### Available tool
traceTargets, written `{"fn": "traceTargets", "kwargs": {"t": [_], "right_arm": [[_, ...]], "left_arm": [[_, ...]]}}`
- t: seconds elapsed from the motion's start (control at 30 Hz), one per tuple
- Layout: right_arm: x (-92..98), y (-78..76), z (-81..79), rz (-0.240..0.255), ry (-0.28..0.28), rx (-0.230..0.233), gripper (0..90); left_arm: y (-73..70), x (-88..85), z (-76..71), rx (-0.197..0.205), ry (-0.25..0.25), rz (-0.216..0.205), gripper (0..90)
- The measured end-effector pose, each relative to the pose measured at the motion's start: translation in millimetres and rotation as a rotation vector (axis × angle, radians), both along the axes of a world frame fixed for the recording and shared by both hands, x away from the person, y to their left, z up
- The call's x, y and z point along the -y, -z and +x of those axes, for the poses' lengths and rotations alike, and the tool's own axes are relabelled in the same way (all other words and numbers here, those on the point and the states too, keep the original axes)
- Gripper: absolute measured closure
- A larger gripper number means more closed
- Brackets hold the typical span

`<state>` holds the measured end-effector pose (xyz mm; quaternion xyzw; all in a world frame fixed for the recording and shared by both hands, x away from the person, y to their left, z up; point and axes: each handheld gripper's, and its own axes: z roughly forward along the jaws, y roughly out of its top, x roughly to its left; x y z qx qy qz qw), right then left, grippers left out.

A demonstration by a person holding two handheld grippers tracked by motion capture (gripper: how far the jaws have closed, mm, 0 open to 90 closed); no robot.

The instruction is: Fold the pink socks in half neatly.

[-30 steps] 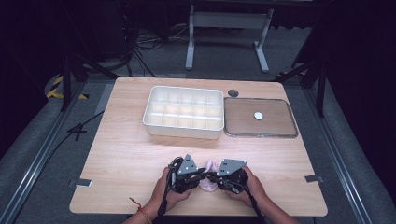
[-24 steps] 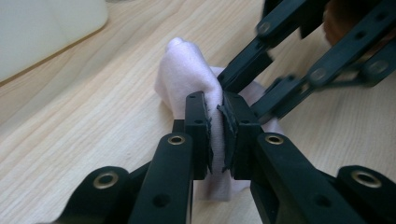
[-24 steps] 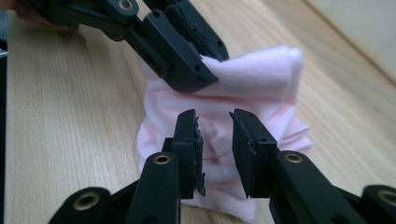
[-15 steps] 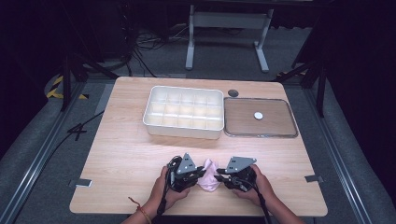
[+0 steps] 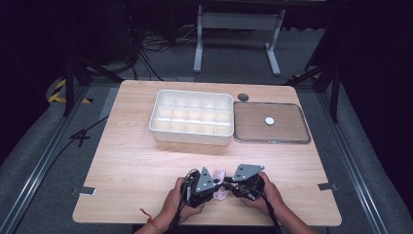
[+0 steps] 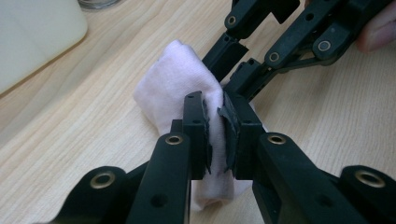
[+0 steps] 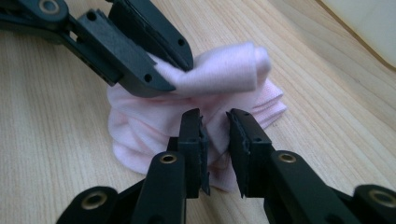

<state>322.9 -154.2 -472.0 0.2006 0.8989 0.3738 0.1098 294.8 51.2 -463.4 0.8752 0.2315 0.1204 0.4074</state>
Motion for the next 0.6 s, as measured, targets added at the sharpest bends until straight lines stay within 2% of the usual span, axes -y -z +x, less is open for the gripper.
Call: {"fn": "traceTargets", "kwargs": {"t": [0.13, 0.33, 0.43, 0.5, 0.57, 0.6], "right_arm": [[1.9, 0.5, 1.1, 0.016, -0.003, -0.018, 74.8], [1.6, 0.8, 2.0, 0.012, -0.005, -0.007, 74.9], [2.3, -0.3, 3.1, 0.006, -0.009, -0.008, 73.6], [3.5, -3.4, 3.3, 0.002, -0.007, -0.012, 74.0], [5.6, -9.5, 2.3, 0.000, 0.000, 0.007, 76.3], [8.2, -15.4, 2.0, 0.017, 0.010, 0.030, 77.8]], "left_arm": [[4.6, 1.3, -0.1, -0.006, 0.001, 0.009, 79.4], [6.3, 4.3, -1.0, 0.001, 0.005, 0.023, 79.1], [6.8, 7.9, -3.0, 0.038, 0.010, 0.064, 79.3], [7.3, 8.5, -3.0, 0.034, 0.007, 0.056, 79.3], [7.7, 7.8, -1.5, 0.025, 0.009, 0.047, 79.2], [7.7, 7.4, -1.0, 0.018, 0.009, 0.043, 79.3]]}}
